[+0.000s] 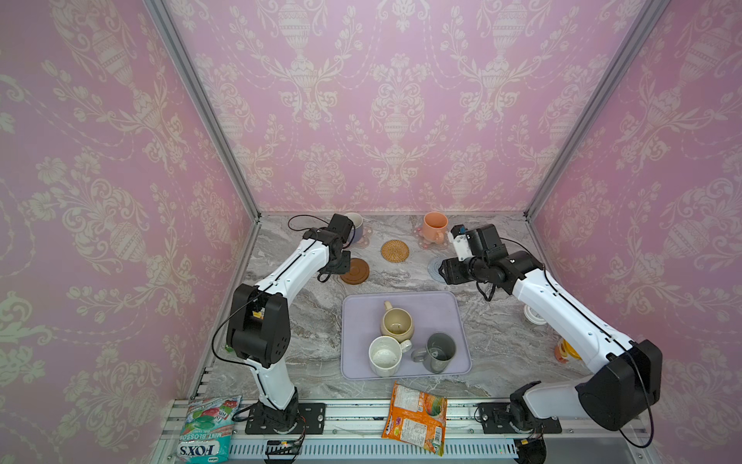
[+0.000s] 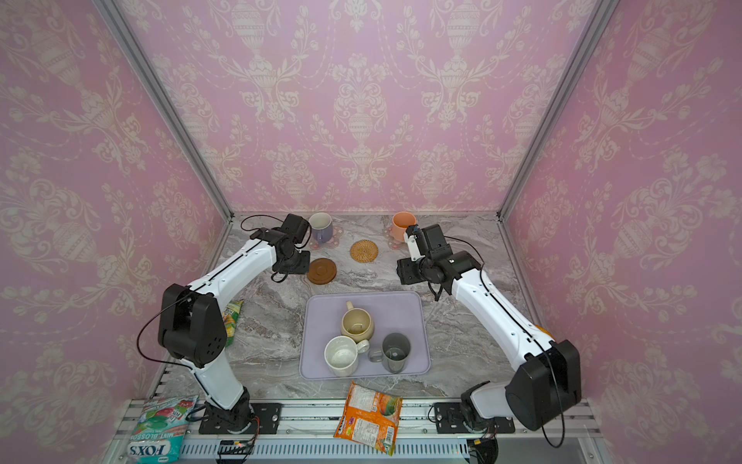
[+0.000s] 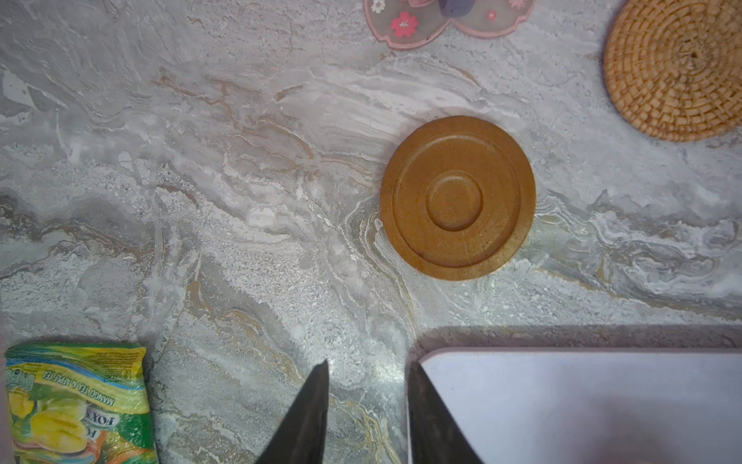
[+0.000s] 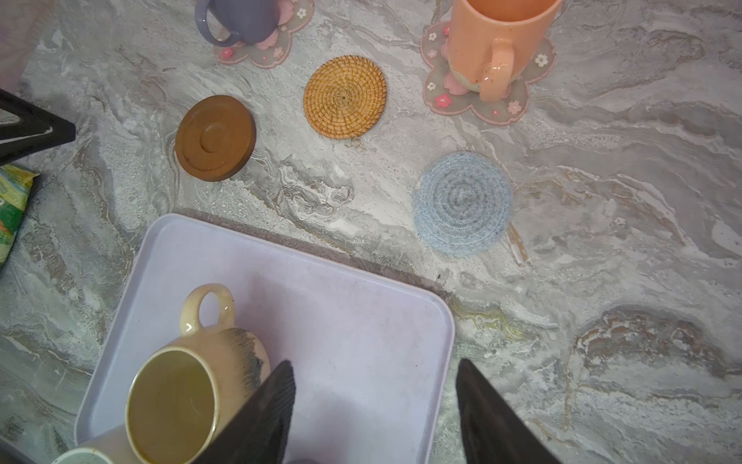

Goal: Place cups on coasters
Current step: Place the cup on the coaster, then rotate the cup on the tray.

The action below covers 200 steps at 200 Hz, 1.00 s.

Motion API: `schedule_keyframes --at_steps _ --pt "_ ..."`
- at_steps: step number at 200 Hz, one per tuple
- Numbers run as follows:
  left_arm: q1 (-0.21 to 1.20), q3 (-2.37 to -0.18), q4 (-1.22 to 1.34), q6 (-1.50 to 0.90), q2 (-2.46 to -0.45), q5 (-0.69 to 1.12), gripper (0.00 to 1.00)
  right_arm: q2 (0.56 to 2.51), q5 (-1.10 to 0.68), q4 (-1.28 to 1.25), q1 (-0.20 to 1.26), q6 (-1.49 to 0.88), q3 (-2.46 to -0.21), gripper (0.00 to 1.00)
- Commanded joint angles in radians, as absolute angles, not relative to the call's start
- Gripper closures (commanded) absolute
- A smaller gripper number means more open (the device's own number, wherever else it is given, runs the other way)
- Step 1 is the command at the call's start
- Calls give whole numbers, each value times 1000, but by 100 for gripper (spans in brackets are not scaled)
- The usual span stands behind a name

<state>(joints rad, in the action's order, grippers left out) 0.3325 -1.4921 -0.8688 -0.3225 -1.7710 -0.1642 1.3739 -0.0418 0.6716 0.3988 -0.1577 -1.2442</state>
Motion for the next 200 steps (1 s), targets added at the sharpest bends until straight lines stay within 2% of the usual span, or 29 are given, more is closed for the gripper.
schedule_keyframes --at_steps 1,56,112,200 --pt "373 -1484 -903 -276 -1714 -141 65 1342 -53 743 424 -144 -1247 34" --pt "545 -1502 -933 -233 -1756 -96 65 1309 -48 768 458 -138 -1250 35" --pt "641 -1542 -871 -270 -1852 7 65 1316 -37 785 468 -130 -1270 35" --pt "681 -1582 -891 -269 -1959 7 65 1345 -27 781 471 -126 -1276 34"
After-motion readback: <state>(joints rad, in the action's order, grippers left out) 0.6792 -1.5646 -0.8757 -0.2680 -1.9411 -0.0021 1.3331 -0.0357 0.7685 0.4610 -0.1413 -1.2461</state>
